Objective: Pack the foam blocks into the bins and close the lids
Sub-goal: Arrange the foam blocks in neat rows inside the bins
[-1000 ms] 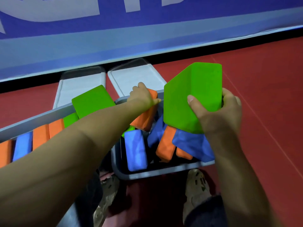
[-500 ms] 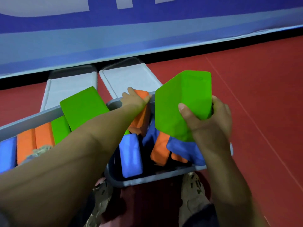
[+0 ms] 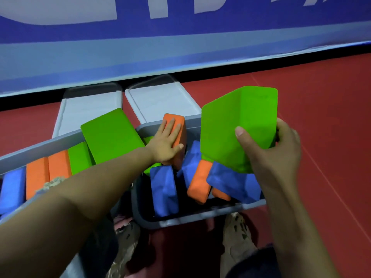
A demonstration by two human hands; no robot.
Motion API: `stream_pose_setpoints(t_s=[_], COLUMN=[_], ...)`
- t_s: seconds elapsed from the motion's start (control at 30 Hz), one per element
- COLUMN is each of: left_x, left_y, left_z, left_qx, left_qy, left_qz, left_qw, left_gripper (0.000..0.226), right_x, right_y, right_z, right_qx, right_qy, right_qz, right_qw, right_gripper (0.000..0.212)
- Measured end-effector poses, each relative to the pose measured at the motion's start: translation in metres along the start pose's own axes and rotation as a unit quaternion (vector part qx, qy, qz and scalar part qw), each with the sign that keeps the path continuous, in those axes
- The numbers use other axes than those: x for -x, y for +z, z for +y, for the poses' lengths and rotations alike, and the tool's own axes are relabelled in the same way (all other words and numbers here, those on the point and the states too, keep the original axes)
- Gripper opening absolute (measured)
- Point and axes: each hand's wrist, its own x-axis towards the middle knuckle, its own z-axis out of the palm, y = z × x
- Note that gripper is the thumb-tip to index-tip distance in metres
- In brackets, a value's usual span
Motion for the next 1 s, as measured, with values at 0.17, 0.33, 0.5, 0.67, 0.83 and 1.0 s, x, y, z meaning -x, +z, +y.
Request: stream_pose_setpoints(t_s=[0.17, 0.33, 0.5, 0.67, 0.83, 1.0], left_x=[-0.015, -0.022, -0.045, -0.038, -0.022, -0.047], left_y=[0.002, 0.005, 0.024, 0.027, 0.025, 0.021], left_z=[0.007, 0.024, 0.038, 0.004, -0.004, 0.044], left_qx=[0.018, 0.007, -0.006, -0.014, -0.065, -0.125], left_qy=[-0.071, -0.094, -0.063, -0.078, -0.102, 0.009], left_qz=[-0.071, -0.108, -0.141, -0.119, -0.101, -0.016], left_qw=[0.995, 0.99, 0.988, 0.99, 0.987, 0.992], left_gripper=[0.071, 0.068, 0.069, 0.066, 0.069, 0.057], right_x=[0.0, -0.004, -0.011, -0.017, -0.031, -0.044], right_y=[-0.001, 0.003, 0.002, 0.003, 0.027, 0.039], right_z=[-0.005, -0.001, 0.001, -0.001, -0.001, 0.022], right_qx=[-0.001, 0.007, 0.005, -0.019, -0.012, 0.049], right_qy=[-0.008, -0.009, -0.002, -0.027, -0.034, -0.103], right_qz=[0.01, 0.002, 0.036, 0.066, 0.082, 0.021], right_qw=[1.0, 1.0, 0.999, 0.997, 0.996, 0.993], right_gripper=[0.07, 0.071, 0.06, 0.065, 0.078, 0.086])
